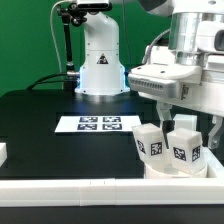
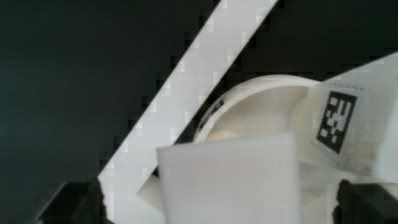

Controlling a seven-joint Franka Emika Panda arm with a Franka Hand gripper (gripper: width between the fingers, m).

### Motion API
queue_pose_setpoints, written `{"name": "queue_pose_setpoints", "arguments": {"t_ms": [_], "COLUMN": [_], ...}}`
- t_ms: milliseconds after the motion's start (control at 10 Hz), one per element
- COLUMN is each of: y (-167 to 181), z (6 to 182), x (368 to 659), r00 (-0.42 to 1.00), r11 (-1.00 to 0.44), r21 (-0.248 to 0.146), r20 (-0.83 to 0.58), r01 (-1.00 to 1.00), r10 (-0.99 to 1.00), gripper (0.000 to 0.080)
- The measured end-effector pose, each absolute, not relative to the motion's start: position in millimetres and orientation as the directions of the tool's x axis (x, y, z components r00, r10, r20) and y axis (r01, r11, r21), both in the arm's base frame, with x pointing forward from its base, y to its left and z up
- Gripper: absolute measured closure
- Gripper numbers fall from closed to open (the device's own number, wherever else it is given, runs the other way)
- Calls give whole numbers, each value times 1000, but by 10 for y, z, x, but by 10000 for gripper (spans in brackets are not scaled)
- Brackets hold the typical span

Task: Assemble stool

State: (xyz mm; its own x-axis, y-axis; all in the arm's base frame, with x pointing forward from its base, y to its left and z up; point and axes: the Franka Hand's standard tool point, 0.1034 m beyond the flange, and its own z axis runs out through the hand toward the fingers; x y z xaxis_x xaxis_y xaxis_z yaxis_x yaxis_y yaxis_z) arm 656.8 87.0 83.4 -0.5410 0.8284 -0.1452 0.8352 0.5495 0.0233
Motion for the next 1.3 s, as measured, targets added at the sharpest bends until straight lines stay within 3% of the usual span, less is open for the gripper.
{"name": "queue_pose_setpoints", "arguments": {"t_ms": [100,300,800,1300], "y": [874,859,840,863], "z": [831,831,829,816], "x": [6566,6568,6557,6490], "r00": [-539,-537,-440,227], "r11": [547,545,448,-222], "r21": [24,23,30,58], "r20": [-145,-145,-140,-105], "r01": [837,838,893,973], "r10": [830,831,887,968], "gripper": [165,462,462,461]}}
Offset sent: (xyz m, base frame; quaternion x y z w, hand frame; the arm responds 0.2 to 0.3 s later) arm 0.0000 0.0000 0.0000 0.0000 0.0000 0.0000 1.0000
